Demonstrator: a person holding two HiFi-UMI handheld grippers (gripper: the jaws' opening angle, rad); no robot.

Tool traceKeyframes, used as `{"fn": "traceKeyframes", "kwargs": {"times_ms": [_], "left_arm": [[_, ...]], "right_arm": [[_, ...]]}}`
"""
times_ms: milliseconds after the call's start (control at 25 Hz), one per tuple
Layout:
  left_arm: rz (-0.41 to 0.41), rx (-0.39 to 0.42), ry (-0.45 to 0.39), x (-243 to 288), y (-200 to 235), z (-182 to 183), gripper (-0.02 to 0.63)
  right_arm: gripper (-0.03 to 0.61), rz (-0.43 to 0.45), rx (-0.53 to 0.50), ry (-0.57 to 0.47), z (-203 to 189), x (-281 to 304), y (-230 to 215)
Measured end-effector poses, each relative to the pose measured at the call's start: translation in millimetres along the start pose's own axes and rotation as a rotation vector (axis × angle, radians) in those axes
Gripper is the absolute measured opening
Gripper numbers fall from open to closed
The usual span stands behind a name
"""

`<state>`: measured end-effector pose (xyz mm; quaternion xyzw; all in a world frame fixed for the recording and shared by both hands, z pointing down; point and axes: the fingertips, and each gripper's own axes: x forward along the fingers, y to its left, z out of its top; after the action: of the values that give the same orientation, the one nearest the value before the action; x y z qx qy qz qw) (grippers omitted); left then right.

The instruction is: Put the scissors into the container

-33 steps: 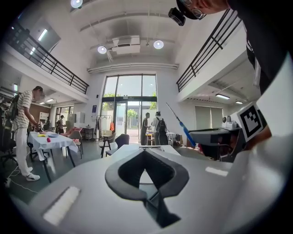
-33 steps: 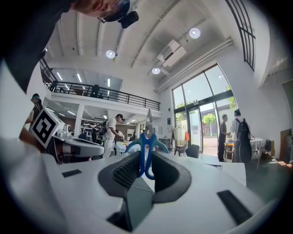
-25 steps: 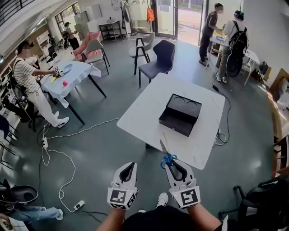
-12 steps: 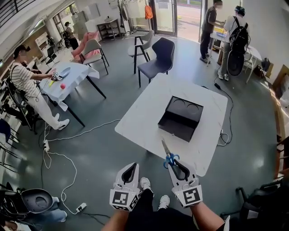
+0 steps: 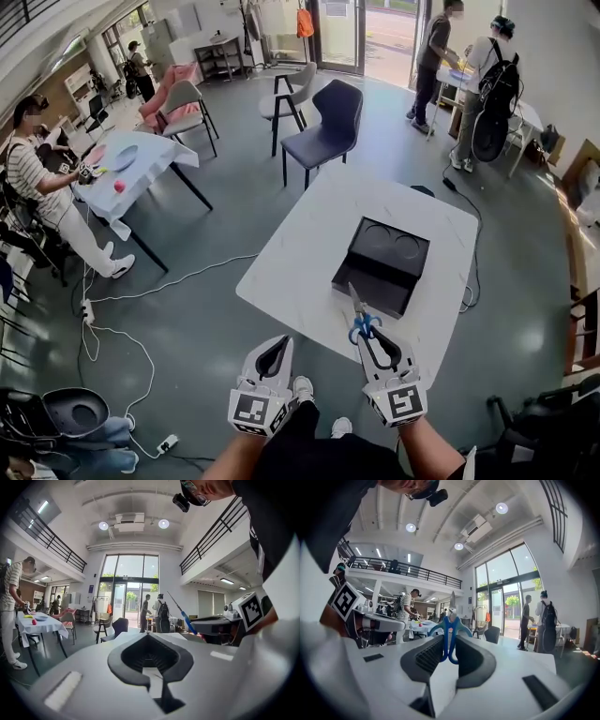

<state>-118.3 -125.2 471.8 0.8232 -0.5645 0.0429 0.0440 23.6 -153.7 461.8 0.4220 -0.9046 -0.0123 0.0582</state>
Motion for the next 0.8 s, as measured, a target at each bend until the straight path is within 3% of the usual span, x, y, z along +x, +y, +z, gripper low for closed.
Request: {"fn": "traceKeyframes", "kwargs": {"times_ms": [480, 800], "left_arm": [[-0.127, 0.007, 0.006, 60, 52, 4, 0.008], [-0.247, 0.014, -0.011, 96, 55, 9, 0.009]], "right_arm": [[0.086, -0.178, 0.054, 0.066, -6, 49, -45], [0.086, -0.291, 0.151, 0.086, -13, 55, -61]]}}
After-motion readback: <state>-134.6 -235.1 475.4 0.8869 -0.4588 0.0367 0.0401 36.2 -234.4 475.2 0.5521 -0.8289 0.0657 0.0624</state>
